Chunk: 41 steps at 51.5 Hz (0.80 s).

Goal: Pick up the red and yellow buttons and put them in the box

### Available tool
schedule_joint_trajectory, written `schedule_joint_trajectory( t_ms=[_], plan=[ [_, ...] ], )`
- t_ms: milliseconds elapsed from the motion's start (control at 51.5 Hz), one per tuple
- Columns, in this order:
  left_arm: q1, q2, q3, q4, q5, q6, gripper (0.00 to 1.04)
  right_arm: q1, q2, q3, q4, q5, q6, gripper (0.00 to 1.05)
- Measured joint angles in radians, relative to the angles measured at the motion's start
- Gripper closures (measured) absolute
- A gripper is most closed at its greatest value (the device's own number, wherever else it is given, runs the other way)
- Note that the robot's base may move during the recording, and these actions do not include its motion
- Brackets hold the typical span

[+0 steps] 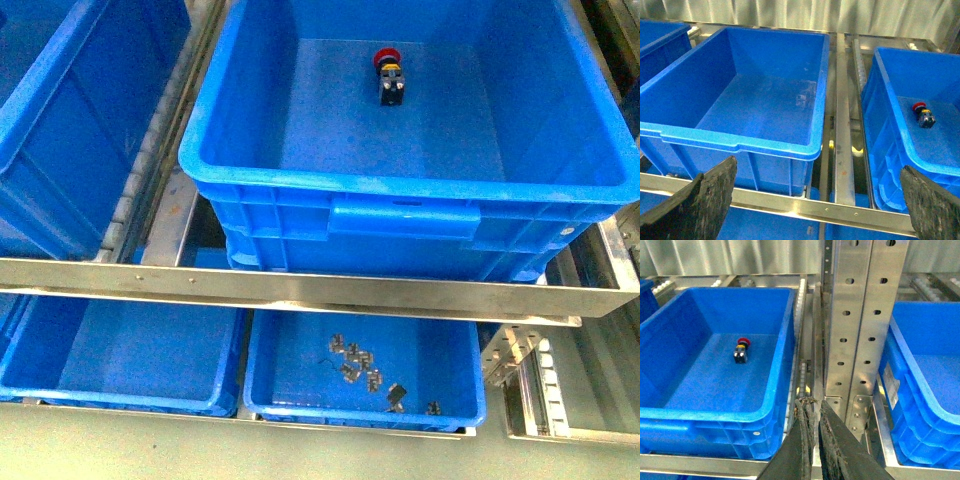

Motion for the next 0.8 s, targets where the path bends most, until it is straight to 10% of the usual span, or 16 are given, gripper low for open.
schedule_joint_trajectory(
  t_ms=[583, 796],
  plan=[
    [0.001, 0.000, 0.000, 0.000, 0.003, 0.000, 0.08, 0.000, -0.003, 0.000, 0.000, 0.005, -0.002, 0.05],
    [0.002, 0.000, 0.000, 0.000, 0.000, 0.000, 0.08, 0.000, -0.002, 0.000, -0.002, 0.002, -0.002, 0.06]
  ],
)
